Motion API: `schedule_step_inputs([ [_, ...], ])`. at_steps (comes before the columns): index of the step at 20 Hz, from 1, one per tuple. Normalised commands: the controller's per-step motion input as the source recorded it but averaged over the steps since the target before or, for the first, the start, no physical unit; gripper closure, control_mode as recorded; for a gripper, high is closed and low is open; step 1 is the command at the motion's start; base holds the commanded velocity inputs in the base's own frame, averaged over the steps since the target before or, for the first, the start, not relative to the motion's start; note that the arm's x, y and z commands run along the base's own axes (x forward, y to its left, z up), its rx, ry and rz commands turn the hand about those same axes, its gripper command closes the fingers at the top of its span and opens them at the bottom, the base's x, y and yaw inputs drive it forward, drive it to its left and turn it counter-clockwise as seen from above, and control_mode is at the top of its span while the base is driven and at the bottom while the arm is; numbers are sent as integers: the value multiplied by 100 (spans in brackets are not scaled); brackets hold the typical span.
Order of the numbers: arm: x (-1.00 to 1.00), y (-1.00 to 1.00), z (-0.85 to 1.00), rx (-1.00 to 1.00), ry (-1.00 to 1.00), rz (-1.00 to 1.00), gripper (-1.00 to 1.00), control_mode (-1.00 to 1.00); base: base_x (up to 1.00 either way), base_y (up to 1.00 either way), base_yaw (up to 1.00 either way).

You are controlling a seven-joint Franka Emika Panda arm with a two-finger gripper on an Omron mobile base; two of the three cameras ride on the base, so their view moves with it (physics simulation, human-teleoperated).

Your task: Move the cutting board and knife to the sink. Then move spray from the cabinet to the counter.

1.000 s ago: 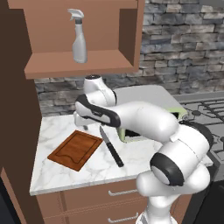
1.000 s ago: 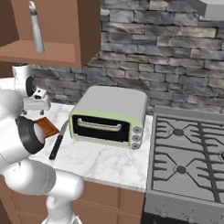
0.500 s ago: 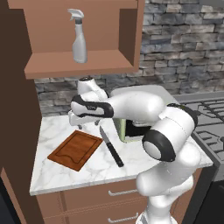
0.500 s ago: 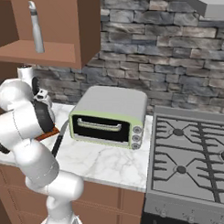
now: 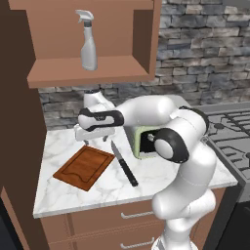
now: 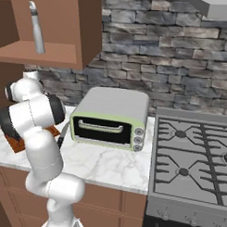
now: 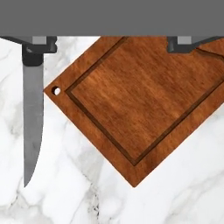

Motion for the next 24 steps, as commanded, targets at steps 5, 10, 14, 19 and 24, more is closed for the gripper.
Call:
schedule_step_inputs([
  [5,22,10,-20,0,0,-6,-100,-100,0,0,0],
  [10,20,8,-12,0,0,-6,-100,-100,0,0,0],
  [14,23,9,-10,0,0,-6,-100,-100,0,0,0],
  [19,23,10,-10,0,0,-3,-100,-100,0,0,0],
  [24,18,9,-17,0,0,0,-100,-100,0,0,0],
])
